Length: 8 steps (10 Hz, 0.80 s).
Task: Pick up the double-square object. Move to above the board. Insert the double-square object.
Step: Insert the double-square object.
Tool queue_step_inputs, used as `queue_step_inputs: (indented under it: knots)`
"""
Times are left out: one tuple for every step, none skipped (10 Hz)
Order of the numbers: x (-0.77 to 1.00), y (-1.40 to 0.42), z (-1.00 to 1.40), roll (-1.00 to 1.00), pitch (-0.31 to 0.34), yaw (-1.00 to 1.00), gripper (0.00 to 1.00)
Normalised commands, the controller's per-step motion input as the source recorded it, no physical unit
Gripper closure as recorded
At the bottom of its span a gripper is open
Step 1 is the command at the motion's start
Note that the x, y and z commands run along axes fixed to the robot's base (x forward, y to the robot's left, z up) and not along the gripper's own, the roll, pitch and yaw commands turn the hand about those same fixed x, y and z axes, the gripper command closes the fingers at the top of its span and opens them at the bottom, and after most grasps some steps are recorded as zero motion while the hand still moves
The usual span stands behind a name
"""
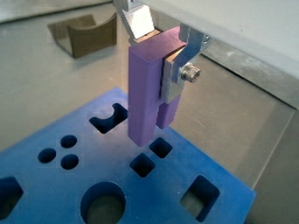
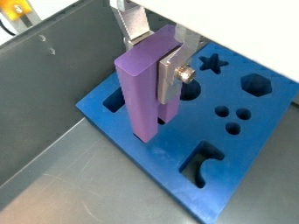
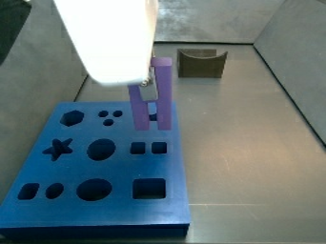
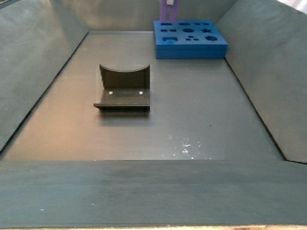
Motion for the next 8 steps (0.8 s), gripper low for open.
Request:
queue_step_inputs:
  knots:
    - [-0.06,-0.07,-0.32,0.04,-0.257,0.00,1.00]
    - [-0.11,-0.05,-0.31,0.03,-0.137,0.11,1.00]
    - [-0.13,-0.05,-0.25,0.01,-0.231,0.35,1.00]
    - [-0.10,-0.03,-0.08,0.00,-0.269,0.47,1.00]
    - [-0.09,-0.09,-0.08,0.00,-0.254,0.47,1.00]
    - [0.00,-0.17,-0.11,0.00,-0.186,0.52,1.00]
    - [0.00,-0.30,-0.10,0.00,-0.071,0.06,1.00]
    - [0.13,-0.23,-0.20,0.00,0.000,-0.11,1.00]
